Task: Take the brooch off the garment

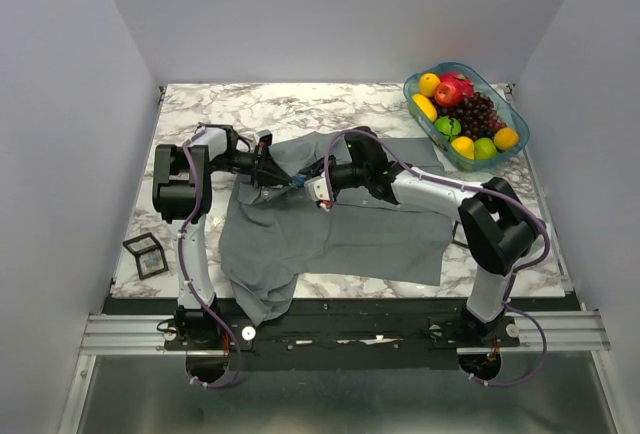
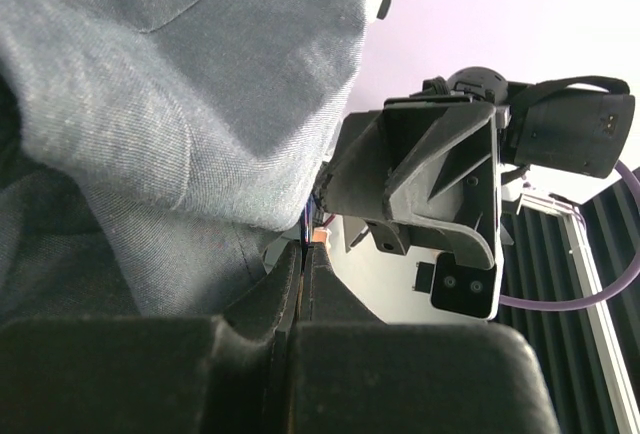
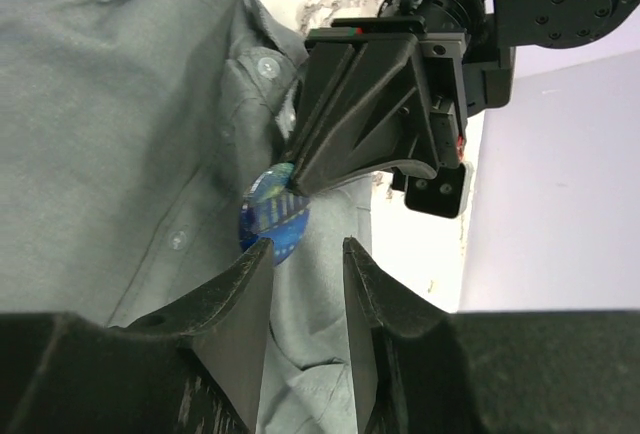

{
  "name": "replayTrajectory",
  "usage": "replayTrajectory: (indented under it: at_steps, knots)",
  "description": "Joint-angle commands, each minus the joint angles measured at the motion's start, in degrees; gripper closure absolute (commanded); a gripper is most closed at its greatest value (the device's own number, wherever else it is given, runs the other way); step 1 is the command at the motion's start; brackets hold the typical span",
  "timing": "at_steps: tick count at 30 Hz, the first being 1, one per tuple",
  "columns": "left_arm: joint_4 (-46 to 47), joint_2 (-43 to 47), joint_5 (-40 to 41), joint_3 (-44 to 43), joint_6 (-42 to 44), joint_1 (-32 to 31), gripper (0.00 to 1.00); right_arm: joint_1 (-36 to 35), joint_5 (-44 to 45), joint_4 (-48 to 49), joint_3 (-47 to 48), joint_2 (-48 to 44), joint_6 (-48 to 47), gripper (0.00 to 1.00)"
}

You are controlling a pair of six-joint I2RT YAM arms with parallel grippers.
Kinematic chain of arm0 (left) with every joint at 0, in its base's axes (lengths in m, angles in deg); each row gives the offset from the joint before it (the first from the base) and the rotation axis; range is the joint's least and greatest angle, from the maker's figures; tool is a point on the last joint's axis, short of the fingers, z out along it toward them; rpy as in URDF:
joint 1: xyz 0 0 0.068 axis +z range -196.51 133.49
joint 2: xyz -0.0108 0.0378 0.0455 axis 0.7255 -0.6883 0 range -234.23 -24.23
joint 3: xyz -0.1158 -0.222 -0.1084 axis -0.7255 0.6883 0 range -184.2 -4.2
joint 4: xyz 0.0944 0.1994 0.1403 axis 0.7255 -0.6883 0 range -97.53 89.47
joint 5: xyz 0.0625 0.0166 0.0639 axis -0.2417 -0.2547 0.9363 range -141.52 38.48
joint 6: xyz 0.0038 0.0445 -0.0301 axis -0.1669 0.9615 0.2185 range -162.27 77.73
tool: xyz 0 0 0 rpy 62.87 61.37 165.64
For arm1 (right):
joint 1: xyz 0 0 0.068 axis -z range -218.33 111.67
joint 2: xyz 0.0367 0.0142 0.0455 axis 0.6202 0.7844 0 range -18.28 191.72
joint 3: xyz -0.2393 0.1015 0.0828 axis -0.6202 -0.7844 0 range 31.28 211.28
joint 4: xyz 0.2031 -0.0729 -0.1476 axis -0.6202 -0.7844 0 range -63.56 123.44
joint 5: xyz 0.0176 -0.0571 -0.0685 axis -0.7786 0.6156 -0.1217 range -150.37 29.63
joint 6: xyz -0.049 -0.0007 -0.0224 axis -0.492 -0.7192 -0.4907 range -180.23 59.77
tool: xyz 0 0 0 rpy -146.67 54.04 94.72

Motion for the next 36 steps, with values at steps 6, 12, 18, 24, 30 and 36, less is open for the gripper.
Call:
replayTrajectory:
  at_steps: [6, 12, 18, 24, 30, 36]
  knots:
    - [1.6, -1.2, -11.4, -1.7, -2.8, 0.6, 1.00, 0.5, -1.9, -10.0, 0.3, -1.4, -0.1, 0.57]
    - [1.6, 0.1, -11.5, 0.0, -3.6, 0.5, 1.00, 0.4, -1.6, -4.9, 0.6, 0.1, 3.6, 0.57]
    - [2.2, 0.6, -11.6, 1.3, -5.5, 0.4, 1.00, 0.4, 0.7, 4.3, -0.2, 1.4, 8.4, 0.58]
    - [3.2, 0.8, -11.6, 2.3, -8.2, 0.4, 1.00, 0.3, -1.8, 1.9, 0.5, 2.1, 6.9, 0.57]
    - [3.4, 0.8, -11.8, 3.0, -9.7, 0.3, 1.00, 0.1, -2.7, 0.4, 0.9, 3.1, 4.8, 0.57]
    - [4.7, 1.2, -11.8, 5.6, -13.1, 0.3, 1.00, -0.4, -1.9, 2.8, 1.3, 4.3, 7.0, 0.58]
